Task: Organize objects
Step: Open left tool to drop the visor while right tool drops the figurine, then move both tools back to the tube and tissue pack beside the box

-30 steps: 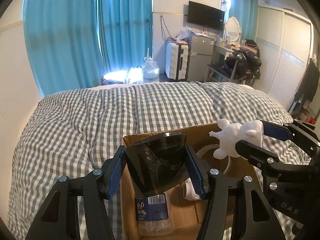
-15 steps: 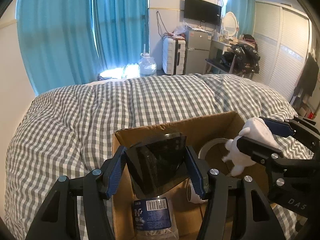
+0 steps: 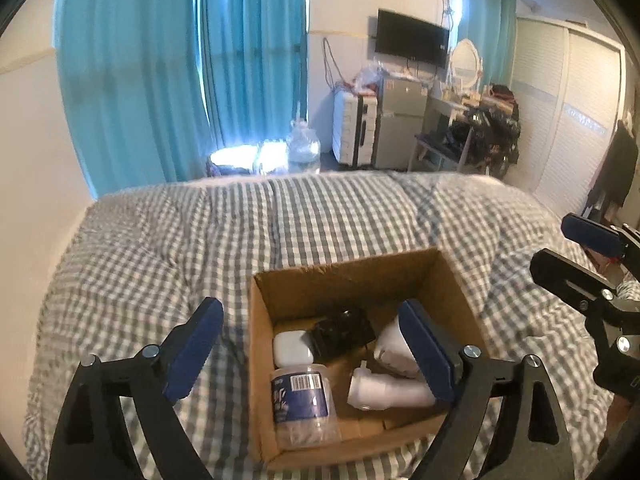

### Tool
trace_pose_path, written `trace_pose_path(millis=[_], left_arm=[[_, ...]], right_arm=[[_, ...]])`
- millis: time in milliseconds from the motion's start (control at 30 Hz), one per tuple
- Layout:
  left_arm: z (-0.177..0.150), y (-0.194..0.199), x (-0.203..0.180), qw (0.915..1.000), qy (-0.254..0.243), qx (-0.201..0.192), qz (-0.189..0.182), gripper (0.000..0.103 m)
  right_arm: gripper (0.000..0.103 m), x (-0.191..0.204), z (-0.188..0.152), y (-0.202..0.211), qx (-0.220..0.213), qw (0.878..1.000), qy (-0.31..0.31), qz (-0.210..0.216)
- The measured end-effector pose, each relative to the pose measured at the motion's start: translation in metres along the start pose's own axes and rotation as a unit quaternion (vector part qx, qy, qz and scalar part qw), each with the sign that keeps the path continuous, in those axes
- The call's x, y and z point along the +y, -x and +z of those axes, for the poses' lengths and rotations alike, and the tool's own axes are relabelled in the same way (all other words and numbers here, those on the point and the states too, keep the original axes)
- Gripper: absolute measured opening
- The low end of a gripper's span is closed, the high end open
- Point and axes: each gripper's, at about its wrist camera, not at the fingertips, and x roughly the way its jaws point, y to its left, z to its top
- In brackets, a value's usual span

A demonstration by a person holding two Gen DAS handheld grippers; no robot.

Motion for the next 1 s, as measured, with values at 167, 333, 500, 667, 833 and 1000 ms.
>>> trace_pose_path(millis=[167, 333, 500, 667, 833, 1000], left_arm=[[0.005, 0.054, -0.001, 0.9999, 0.003, -0.015, 0.000, 0.098], [0.001, 0.101, -0.003, 0.9995, -0.004, -0.029, 0.015, 0.100], [-0.016, 0.133, -0.002, 0.9991, -0.011, -0.028, 0.030, 0.101], [-0.039, 0.150, 0.002, 0.9986, -0.016, -0.031, 0.040, 0.102], [-0.071, 0.152, 0.006, 0.9989, -0.007, -0.013, 0.044, 0.102], [-0.112, 0.126, 0.007, 0.9983, -0.012, 0.031, 0.049, 0.102]], right_arm=[[0.076, 0.003, 0.008, 0.057, -0.022, 1.000, 0.007, -0.010], [0.080, 0.013, 0.010, 0.111, -0.047, 0.998, 0.024, -0.016], [0.086, 0.022, 0.008, 0.155, -0.068, 0.996, 0.042, -0.023], [0.087, 0.029, -0.011, 0.178, -0.063, 0.996, 0.063, -0.018], [0.087, 0.036, -0.037, 0.173, -0.037, 0.997, 0.065, -0.001], [0.088, 0.044, -0.078, 0.144, 0.015, 0.997, 0.060, 0.035]])
